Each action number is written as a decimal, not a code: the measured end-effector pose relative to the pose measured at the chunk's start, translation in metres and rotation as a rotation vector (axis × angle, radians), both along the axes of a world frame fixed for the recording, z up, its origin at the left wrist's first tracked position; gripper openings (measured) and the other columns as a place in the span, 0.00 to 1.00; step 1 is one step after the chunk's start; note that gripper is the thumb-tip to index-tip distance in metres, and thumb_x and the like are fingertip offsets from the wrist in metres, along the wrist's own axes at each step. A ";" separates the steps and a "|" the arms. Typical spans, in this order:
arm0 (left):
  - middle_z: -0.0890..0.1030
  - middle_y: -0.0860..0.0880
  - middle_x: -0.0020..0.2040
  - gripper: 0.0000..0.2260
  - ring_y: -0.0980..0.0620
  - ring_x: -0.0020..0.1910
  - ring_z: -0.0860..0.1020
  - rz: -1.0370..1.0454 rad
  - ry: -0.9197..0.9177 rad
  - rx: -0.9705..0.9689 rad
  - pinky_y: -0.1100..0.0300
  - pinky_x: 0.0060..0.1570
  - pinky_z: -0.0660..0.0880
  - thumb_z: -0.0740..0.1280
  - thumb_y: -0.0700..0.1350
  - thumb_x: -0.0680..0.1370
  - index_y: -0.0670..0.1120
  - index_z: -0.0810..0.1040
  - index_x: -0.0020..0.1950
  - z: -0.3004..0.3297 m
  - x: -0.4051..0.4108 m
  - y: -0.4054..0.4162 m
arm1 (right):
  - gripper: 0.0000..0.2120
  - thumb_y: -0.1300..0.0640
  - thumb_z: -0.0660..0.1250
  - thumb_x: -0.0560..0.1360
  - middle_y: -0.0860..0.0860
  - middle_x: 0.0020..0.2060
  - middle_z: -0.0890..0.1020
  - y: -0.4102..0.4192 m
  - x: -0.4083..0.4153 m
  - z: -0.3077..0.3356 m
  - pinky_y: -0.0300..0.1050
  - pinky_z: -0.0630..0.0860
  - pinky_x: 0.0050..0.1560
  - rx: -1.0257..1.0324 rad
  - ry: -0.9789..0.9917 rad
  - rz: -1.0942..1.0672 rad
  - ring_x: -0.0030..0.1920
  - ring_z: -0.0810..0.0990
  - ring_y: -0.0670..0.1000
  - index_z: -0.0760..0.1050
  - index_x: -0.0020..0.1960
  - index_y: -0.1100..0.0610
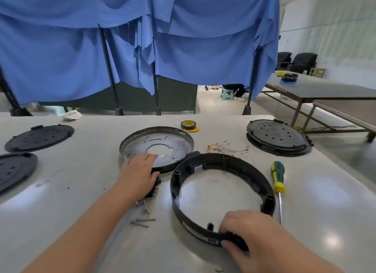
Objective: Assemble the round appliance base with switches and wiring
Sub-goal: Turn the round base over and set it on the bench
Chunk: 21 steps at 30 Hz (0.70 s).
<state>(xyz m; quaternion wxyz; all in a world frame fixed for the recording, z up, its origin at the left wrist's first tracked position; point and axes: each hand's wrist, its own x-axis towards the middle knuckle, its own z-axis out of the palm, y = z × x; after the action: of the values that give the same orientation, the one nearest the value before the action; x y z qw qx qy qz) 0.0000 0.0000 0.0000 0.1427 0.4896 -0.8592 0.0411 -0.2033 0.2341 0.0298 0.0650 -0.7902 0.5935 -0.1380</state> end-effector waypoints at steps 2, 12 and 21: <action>0.72 0.53 0.68 0.20 0.51 0.67 0.70 0.027 0.017 -0.045 0.55 0.65 0.63 0.59 0.53 0.81 0.51 0.65 0.73 -0.003 -0.003 -0.003 | 0.08 0.48 0.62 0.73 0.43 0.45 0.79 -0.002 0.000 0.002 0.36 0.71 0.48 0.000 0.031 -0.038 0.47 0.76 0.44 0.77 0.49 0.48; 0.83 0.50 0.43 0.06 0.46 0.45 0.80 -0.069 0.191 -0.148 0.54 0.49 0.69 0.66 0.42 0.78 0.46 0.83 0.47 0.001 -0.003 0.004 | 0.05 0.53 0.73 0.61 0.42 0.27 0.74 -0.001 -0.007 -0.008 0.32 0.68 0.32 -0.418 0.171 0.014 0.26 0.72 0.43 0.77 0.33 0.48; 0.80 0.47 0.36 0.05 0.44 0.34 0.77 -0.217 0.415 -0.248 0.47 0.36 0.75 0.70 0.31 0.73 0.39 0.81 0.45 0.023 -0.001 0.030 | 0.04 0.53 0.70 0.67 0.43 0.30 0.75 0.003 -0.017 0.006 0.39 0.74 0.32 -0.508 0.127 -0.086 0.30 0.75 0.47 0.79 0.42 0.50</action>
<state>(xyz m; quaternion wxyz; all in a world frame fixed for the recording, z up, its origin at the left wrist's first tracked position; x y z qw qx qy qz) -0.0005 0.0297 0.0232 0.3782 0.3714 -0.8474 0.0291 -0.2200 0.2370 0.0356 -0.1787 -0.7623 0.5759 -0.2352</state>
